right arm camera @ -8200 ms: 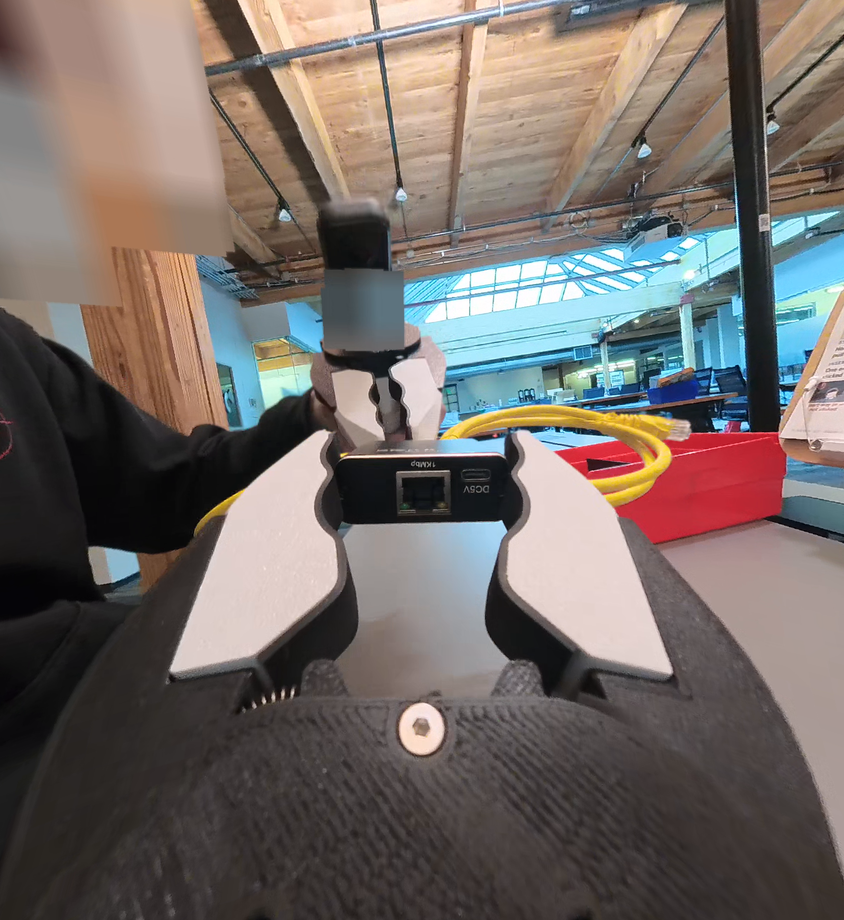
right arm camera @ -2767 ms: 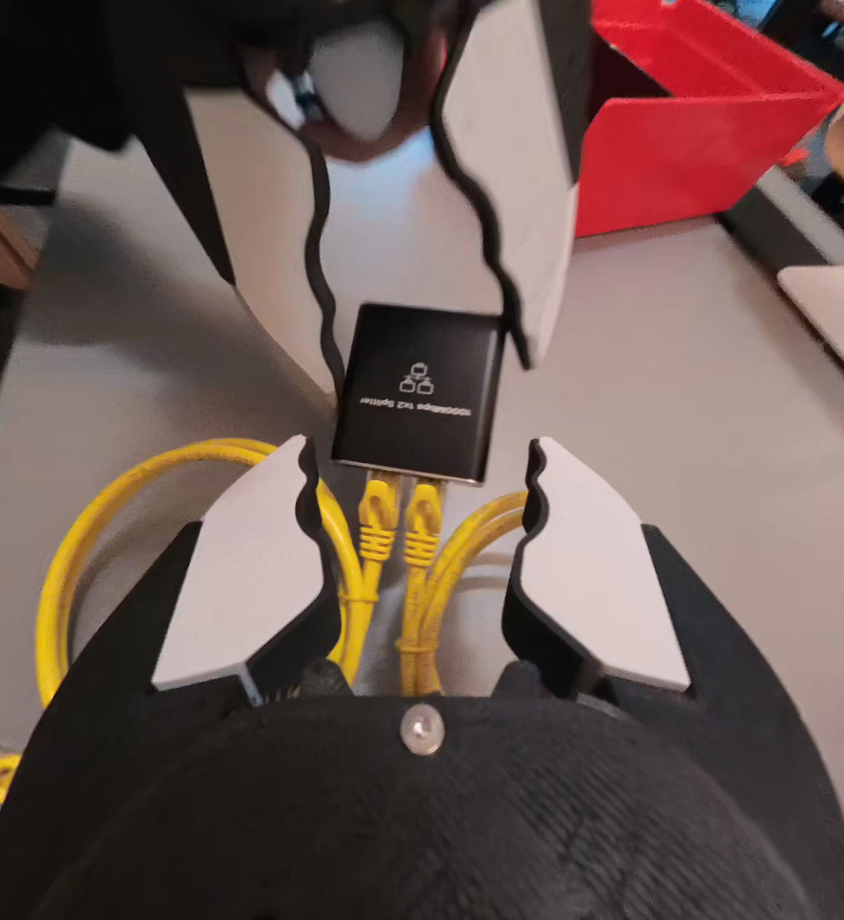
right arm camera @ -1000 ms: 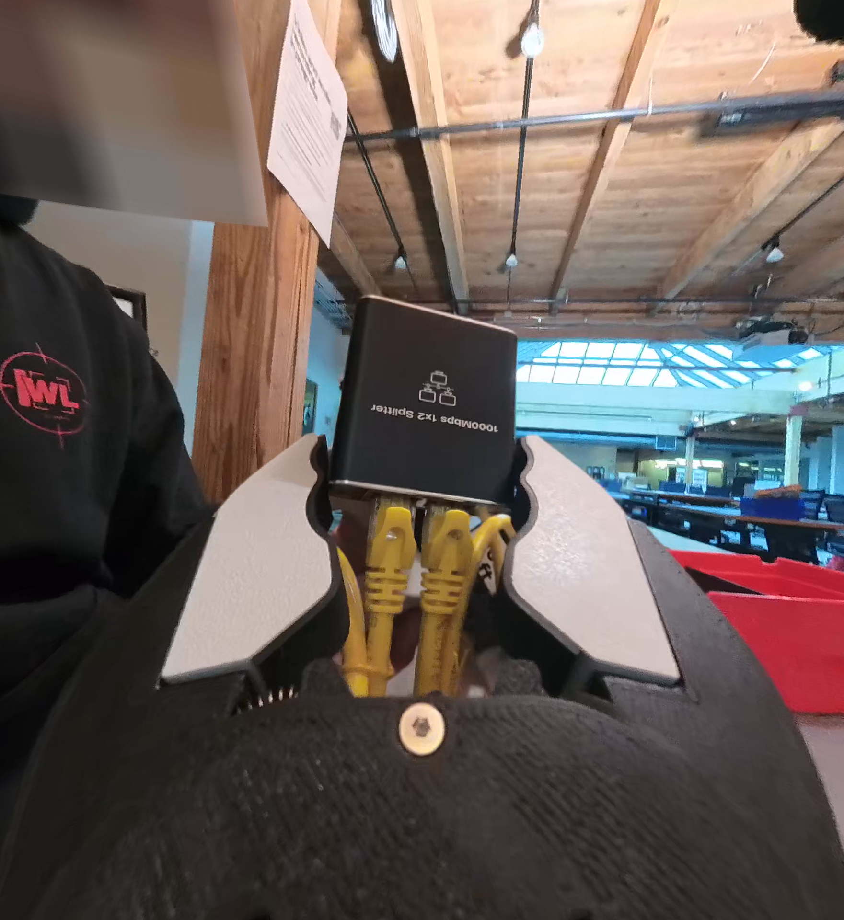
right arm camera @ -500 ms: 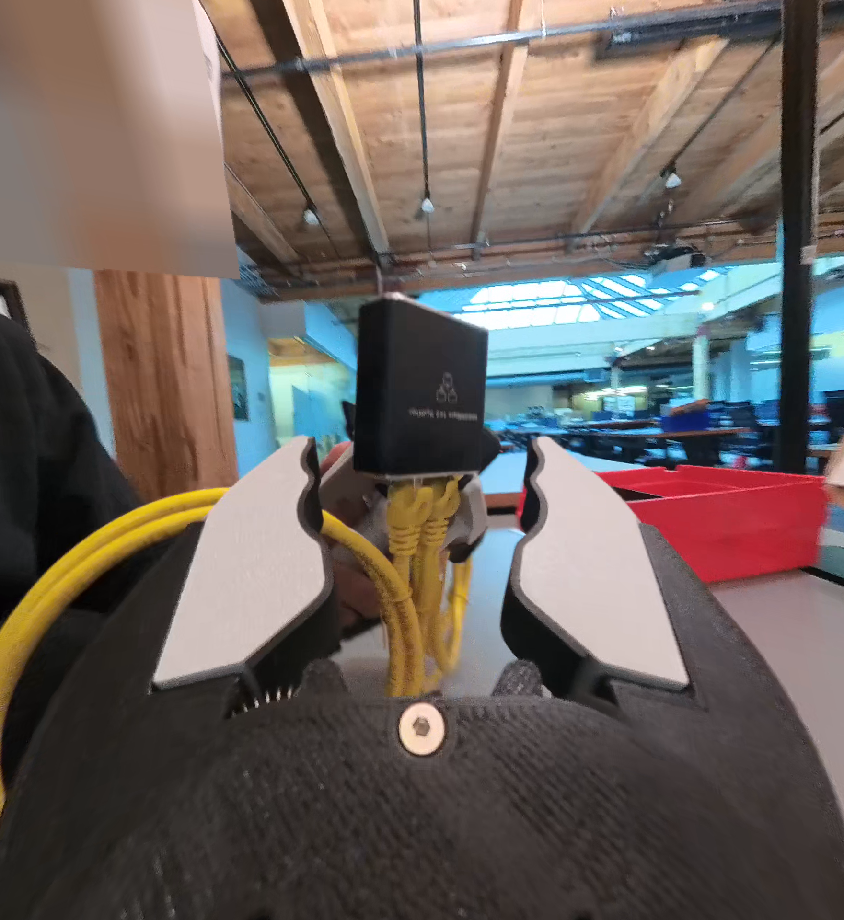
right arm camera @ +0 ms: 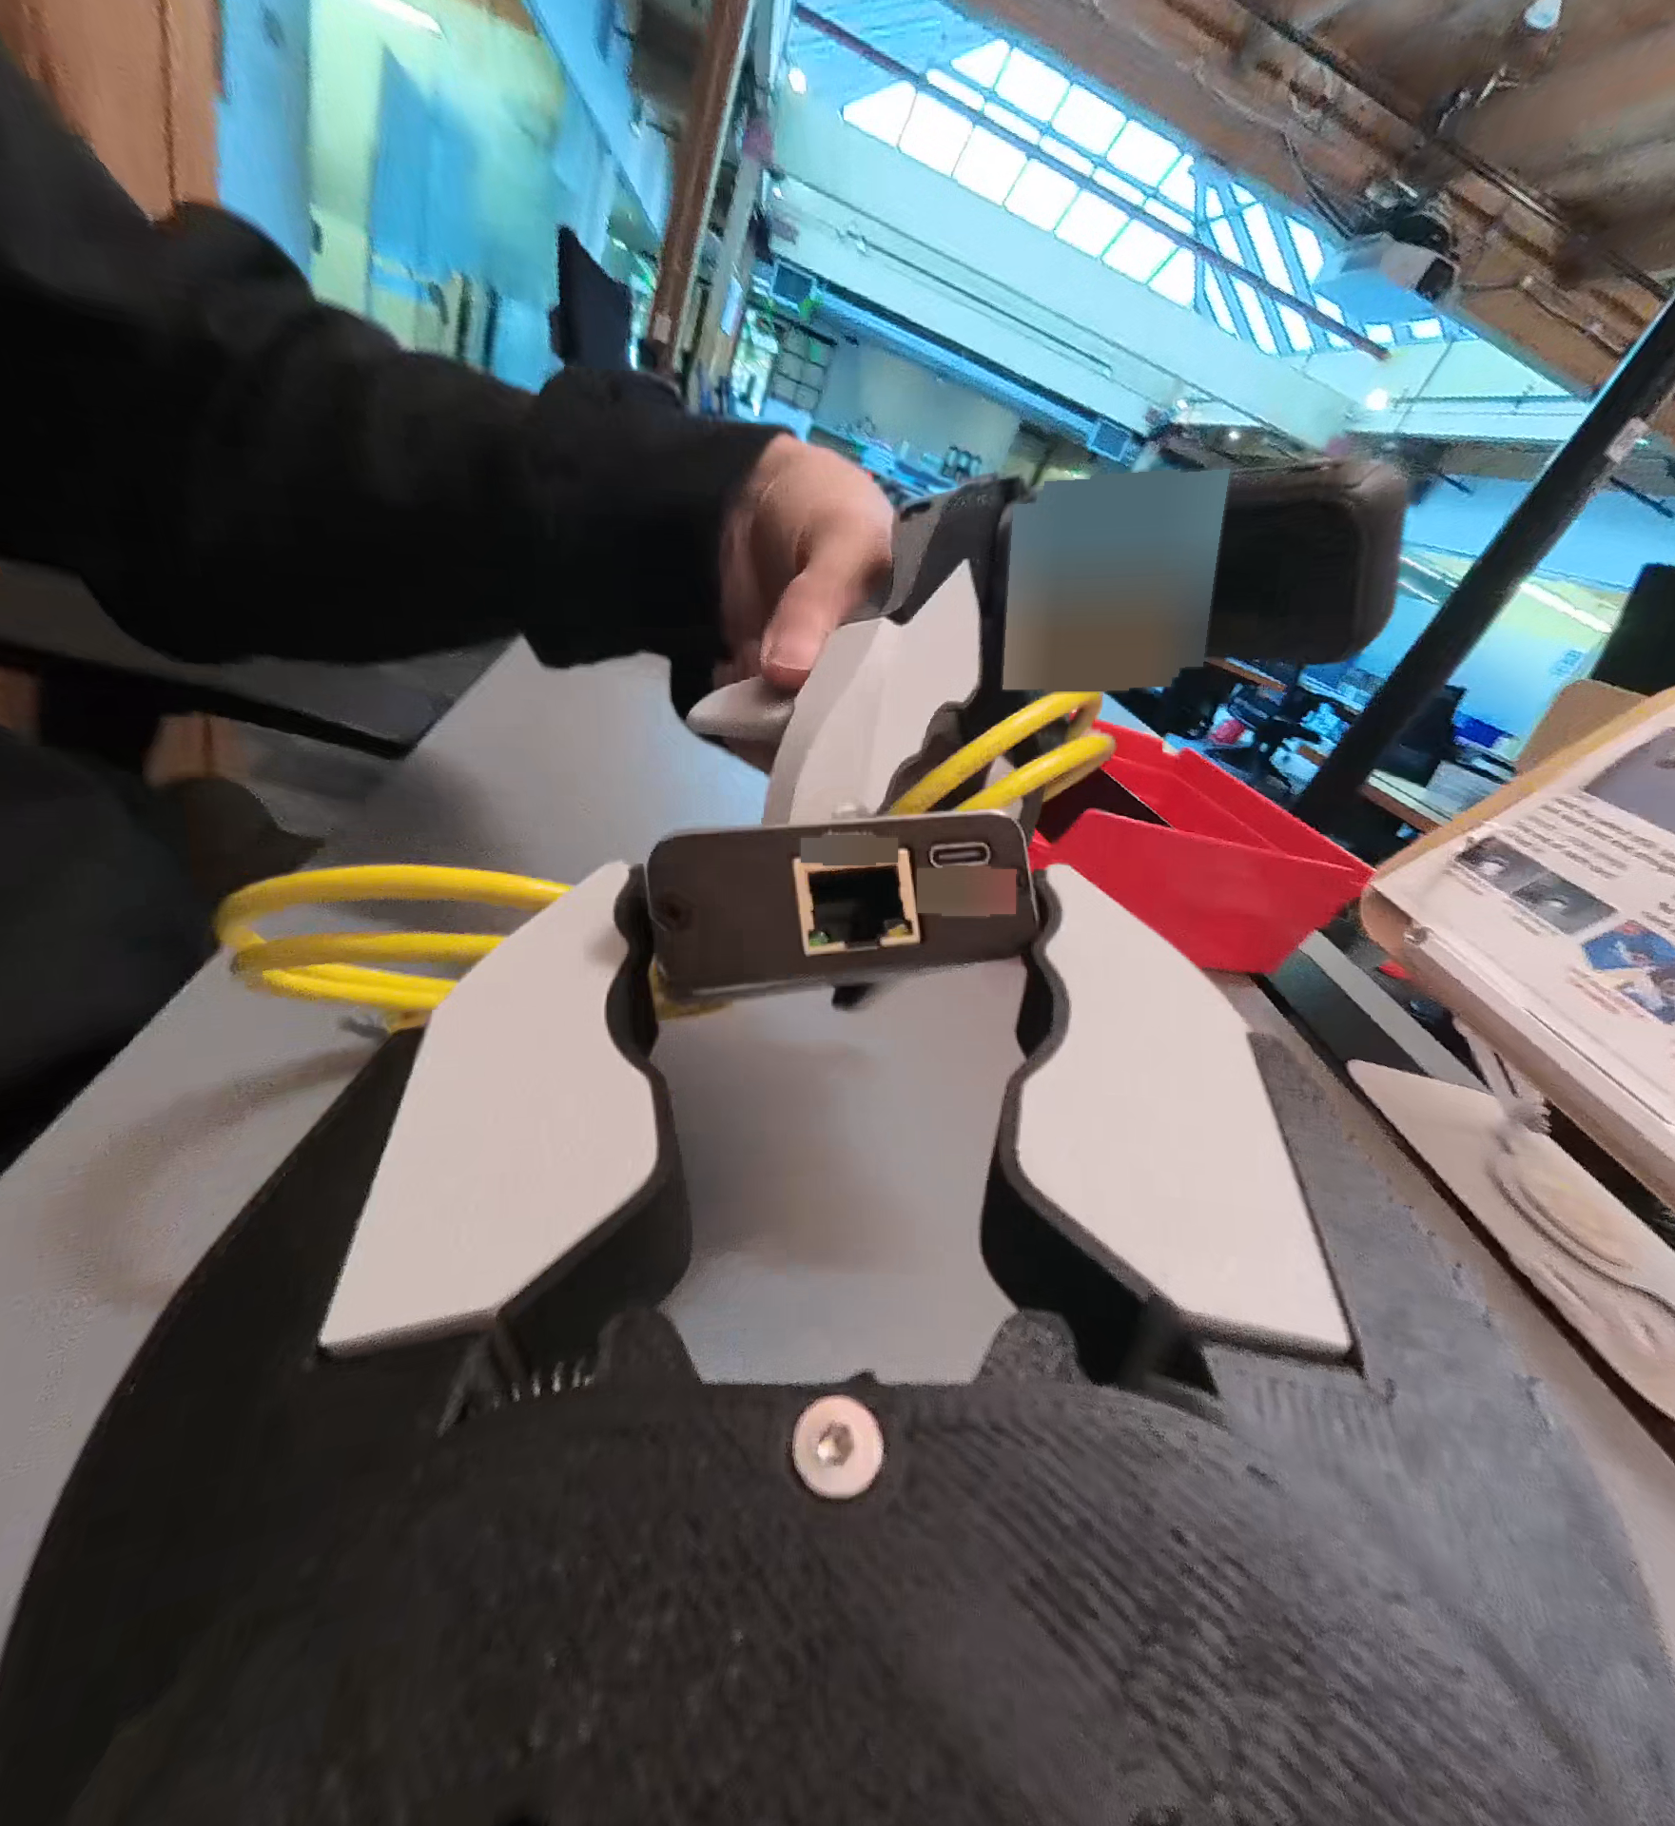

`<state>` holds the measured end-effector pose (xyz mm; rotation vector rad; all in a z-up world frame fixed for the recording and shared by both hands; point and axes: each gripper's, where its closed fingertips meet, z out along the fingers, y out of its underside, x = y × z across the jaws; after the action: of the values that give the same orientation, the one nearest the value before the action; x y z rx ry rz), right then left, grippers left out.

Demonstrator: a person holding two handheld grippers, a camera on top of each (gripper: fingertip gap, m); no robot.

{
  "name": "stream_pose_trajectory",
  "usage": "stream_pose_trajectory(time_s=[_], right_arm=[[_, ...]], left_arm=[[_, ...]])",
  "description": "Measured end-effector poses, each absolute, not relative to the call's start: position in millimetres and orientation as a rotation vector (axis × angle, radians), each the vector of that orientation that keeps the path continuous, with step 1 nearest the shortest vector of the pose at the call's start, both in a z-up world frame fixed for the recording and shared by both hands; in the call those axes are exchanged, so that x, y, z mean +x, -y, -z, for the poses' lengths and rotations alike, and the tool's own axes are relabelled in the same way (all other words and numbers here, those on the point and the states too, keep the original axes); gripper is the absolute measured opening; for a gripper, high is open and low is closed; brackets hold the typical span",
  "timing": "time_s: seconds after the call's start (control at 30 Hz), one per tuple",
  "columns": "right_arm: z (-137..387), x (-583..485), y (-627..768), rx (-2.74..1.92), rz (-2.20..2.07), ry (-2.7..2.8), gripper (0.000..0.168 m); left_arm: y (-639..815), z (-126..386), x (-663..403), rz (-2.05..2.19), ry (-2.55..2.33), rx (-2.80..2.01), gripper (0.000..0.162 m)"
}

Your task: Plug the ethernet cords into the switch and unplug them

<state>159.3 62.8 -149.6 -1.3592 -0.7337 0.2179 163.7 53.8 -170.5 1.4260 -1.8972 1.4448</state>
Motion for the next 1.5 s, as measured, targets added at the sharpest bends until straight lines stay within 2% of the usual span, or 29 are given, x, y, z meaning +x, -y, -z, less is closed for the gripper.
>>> stream_pose_trajectory(time_s=[0.5,0.63,0.7,0.73,0.77,0.8,1.03,1.1,1.2,1.3,1.37,1.5], right_arm=[[166.0,162.8,-79.5,-1.513,-0.167,0.680,0.070],[156.0,154.2,-74.1,-1.441,-0.221,0.700,0.053],[162.4,155.3,-76.3,-1.455,-0.182,0.718,0.052],[161.4,155.8,-77.2,-1.442,-0.176,0.709,0.057],[160.1,158.4,-79.0,-1.433,-0.150,0.697,0.068],[159.4,160.5,-79.8,-1.431,-0.131,0.688,0.071],[168.1,161.8,-83.5,-1.446,-0.075,0.708,0.065],[172.4,162.1,-80.9,-1.467,-0.089,0.732,0.074],[174.0,157.2,-80.8,-1.479,-0.124,0.741,0.080],[177.9,155.7,-88.5,-1.477,-0.053,0.754,0.078],[175.0,158.7,-92.2,-1.445,0.009,0.742,0.072],[173.6,162.6,-94.9,-1.464,-0.035,0.685,0.072]], left_arm=[[-79.5,179.6,161.5,-1.100,2.005,1.509,0.030],[-89.2,188.9,156.5,-0.983,2.045,1.567,0.029],[-90.3,191.1,154.7,-0.949,2.050,1.579,0.028],[-88.8,189.6,153.8,-0.956,2.039,1.564,0.028],[-88.2,187.7,152.7,-0.961,2.035,1.548,0.028],[-89.1,186.9,152.7,-0.961,2.039,1.549,0.028],[-97.5,189.3,151.6,-0.928,2.027,1.563,0.026],[-99.4,188.3,152.1,-0.936,2.012,1.567,0.026],[-97.9,186.5,152.6,-0.946,1.998,1.559,0.026],[-94.8,187.4,155.3,-0.931,1.999,1.558,0.026],[-93.9,188.2,157.1,-0.921,2.006,1.557,0.025],[-96.0,185.9,160.9,-0.954,1.978,1.572,0.024]])
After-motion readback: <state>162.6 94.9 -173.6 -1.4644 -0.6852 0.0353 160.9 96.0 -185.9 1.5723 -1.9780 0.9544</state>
